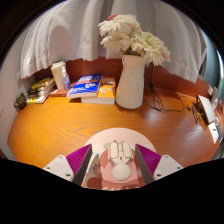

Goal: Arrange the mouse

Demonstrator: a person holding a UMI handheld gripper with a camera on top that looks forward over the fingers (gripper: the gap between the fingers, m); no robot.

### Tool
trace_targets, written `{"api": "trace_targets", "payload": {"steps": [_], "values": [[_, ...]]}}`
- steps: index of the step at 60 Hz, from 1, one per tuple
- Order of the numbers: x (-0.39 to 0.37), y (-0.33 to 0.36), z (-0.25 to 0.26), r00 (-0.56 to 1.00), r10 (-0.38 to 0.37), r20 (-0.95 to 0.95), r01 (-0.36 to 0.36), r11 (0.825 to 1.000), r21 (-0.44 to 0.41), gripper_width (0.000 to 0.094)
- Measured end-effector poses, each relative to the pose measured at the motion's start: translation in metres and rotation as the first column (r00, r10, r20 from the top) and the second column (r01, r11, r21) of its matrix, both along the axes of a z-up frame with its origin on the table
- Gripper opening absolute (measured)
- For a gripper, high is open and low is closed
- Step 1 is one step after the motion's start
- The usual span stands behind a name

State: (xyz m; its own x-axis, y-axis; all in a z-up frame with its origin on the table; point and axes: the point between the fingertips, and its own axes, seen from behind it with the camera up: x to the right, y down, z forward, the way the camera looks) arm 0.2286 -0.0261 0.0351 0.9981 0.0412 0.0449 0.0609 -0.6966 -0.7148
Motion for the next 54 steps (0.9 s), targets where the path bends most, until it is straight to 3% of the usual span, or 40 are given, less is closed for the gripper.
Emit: {"api": "trace_targets", "payload": {"steps": [10,23,54], "values": [[-0.01,-0.035,0.075,0.999,-0.034,-0.006,0.034,0.997,0.073,0.0865],[-0.03,-0.087,0.148,0.996,-0.081,-0.047,0.088,0.978,0.188,0.0863],[-0.09,-0.158,0.163,0.999,-0.023,-0.042,0.031,0.98,0.194,0.0863]]}}
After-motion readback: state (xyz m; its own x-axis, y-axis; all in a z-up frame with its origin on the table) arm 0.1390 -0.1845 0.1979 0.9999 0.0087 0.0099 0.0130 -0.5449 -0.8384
